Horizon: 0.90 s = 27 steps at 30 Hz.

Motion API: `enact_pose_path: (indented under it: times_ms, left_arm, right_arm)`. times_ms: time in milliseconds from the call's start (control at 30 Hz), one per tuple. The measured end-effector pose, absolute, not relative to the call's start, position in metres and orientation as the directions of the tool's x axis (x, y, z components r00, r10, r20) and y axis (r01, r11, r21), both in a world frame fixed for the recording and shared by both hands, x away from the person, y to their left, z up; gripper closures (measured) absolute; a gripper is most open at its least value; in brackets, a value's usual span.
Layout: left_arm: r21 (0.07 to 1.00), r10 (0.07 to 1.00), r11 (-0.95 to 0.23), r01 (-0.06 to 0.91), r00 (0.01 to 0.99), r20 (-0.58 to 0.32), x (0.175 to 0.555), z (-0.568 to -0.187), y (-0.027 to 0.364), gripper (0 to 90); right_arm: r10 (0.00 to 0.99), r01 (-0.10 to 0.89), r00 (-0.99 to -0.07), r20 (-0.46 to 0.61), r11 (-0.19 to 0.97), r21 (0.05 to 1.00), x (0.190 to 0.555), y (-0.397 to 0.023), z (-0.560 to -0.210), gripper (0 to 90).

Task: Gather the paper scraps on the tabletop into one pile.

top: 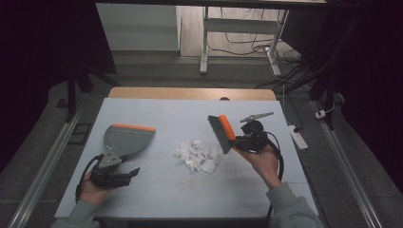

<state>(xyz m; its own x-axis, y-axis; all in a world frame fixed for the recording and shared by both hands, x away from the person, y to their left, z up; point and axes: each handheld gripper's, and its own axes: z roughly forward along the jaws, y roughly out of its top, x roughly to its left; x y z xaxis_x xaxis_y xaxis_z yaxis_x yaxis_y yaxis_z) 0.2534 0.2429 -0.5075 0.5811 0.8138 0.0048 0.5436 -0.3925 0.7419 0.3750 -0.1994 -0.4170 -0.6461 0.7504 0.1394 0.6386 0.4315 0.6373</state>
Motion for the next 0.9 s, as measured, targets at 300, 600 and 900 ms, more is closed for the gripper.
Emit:
enact_pose_path:
  times_ms: [300,600,900]
  left_arm:
    - [0.745,0.815,-0.391,0.540,0.579,0.008,0.253,-0.507,0.242,32.3]
    - [0.747,0.816,-0.391,0.537,0.578,0.011,0.253,-0.507,0.241,32.0]
    - [0.747,0.817,-0.390,0.538,0.577,0.010,0.253,-0.507,0.239,31.6]
  right_arm:
    - [0.747,0.616,-0.651,0.131,0.421,0.666,0.365,-0.222,-0.423,70.5]
    - [0.734,0.560,-0.674,0.083,0.435,0.705,0.347,-0.241,-0.427,70.6]
    - [0.726,0.502,-0.687,0.027,0.449,0.739,0.325,-0.261,-0.438,70.5]
